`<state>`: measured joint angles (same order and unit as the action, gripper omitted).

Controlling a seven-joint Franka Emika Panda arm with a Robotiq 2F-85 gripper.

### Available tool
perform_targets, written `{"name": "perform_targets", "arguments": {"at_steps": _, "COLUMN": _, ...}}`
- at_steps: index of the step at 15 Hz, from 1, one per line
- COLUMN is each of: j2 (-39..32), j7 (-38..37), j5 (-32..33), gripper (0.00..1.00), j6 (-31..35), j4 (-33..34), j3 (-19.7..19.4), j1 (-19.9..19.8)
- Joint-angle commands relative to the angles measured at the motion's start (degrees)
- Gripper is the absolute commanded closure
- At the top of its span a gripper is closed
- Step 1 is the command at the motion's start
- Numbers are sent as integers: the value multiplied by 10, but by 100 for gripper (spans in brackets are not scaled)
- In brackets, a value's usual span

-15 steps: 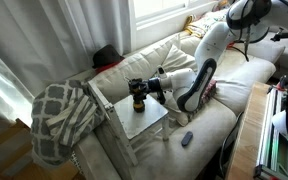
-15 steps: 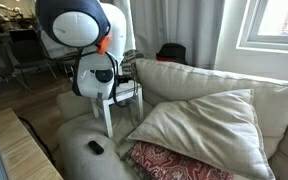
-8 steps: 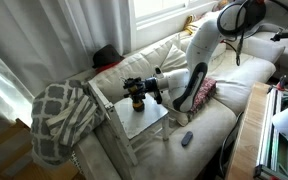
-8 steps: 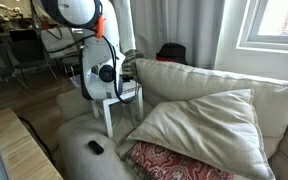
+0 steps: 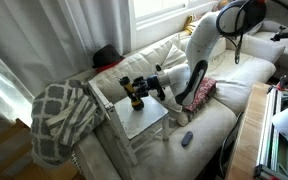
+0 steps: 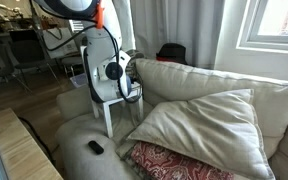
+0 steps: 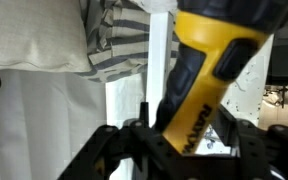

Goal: Put the torch upright

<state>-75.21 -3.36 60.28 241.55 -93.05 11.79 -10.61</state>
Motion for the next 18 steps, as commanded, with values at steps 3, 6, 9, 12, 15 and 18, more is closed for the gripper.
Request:
{"name": "perform_targets", "arguments": {"at_steps": 3, "j2": 3, "j7": -73, "j5": 71, "gripper": 73, "j6": 1, "j4": 12, "j3": -17, "j1": -7}}
{"name": "perform_targets", "arguments": {"at_steps": 6, "j2": 4, "j7": -92, "j5": 95, "gripper": 76, "j6": 4, "j4": 14, "j3": -18, "j1": -12}}
{"name": "perform_targets", "arguments": {"at_steps": 9, "j2": -4, "j7": -90, "j5": 135, "gripper": 76, "j6": 5, "j4": 18, "j3": 0, "j1": -41}}
{"name": "perform_targets", "arguments": {"at_steps": 12, "j2": -26, "j7": -75, "j5": 193, "gripper": 76, "j6": 13, "j4": 27, "j3": 31, "j1": -80}}
{"name": "perform_targets", "arguments": {"at_steps": 15, "j2": -37, "j7": -72, "j5": 230, "gripper": 76, "j6": 7, "j4": 28, "j3": 48, "j1": -104}}
{"name": "perform_targets", "arguments": {"at_steps": 18, "j2": -40, "j7": -71, "j5": 257, "gripper": 76, "j6": 7, "j4": 34, "j3": 53, "j1": -112}}
